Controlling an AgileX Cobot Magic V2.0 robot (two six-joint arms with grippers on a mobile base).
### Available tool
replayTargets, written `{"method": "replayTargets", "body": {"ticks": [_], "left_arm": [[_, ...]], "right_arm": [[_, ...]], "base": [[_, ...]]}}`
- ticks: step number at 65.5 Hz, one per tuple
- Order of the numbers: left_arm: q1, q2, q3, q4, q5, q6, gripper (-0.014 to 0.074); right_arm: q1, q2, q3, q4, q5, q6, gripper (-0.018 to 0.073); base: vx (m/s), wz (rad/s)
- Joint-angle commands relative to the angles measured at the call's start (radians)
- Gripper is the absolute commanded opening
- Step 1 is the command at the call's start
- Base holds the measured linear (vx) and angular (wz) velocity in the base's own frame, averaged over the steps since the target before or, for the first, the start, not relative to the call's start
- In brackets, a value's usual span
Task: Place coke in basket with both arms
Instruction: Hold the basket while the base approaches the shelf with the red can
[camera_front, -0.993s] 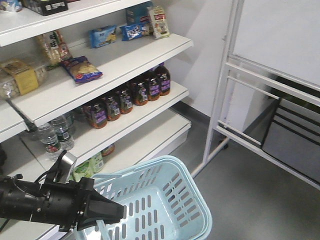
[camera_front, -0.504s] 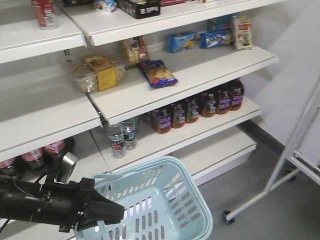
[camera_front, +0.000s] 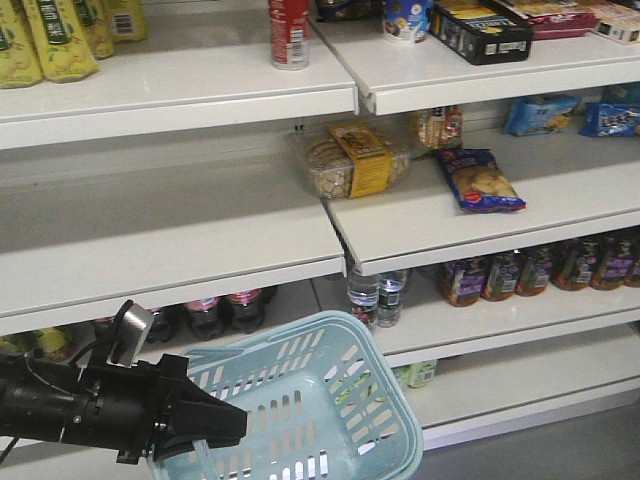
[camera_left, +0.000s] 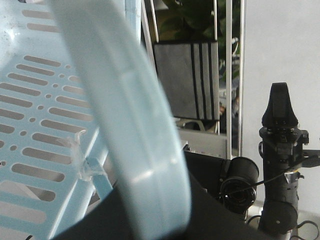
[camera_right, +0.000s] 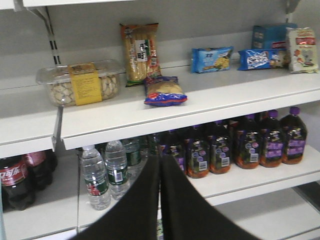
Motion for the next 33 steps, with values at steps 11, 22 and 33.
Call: {"method": "replayTargets", "body": {"ticks": [11, 22, 33], "left_arm": [[-0.005, -0.036, -0.016, -0.064, 0.086, 0.004, -0.0006], [-0.005, -0.036, -0.016, -0.064, 0.086, 0.004, -0.0006], [-0.005, -0.036, -0.016, -0.064, 0.086, 0.004, -0.0006]], "right_arm": [[-0.005, 0.014, 0.006, -0.007, -0.073, -0.009, -0.001], [-0.005, 0.014, 0.006, -0.007, -0.073, -0.009, -0.001], [-0.005, 0.014, 0.006, -0.007, -0.073, -0.009, -0.001]], "base": [[0.09, 0.36], [0.08, 0.33], [0.07, 0.28]]}}
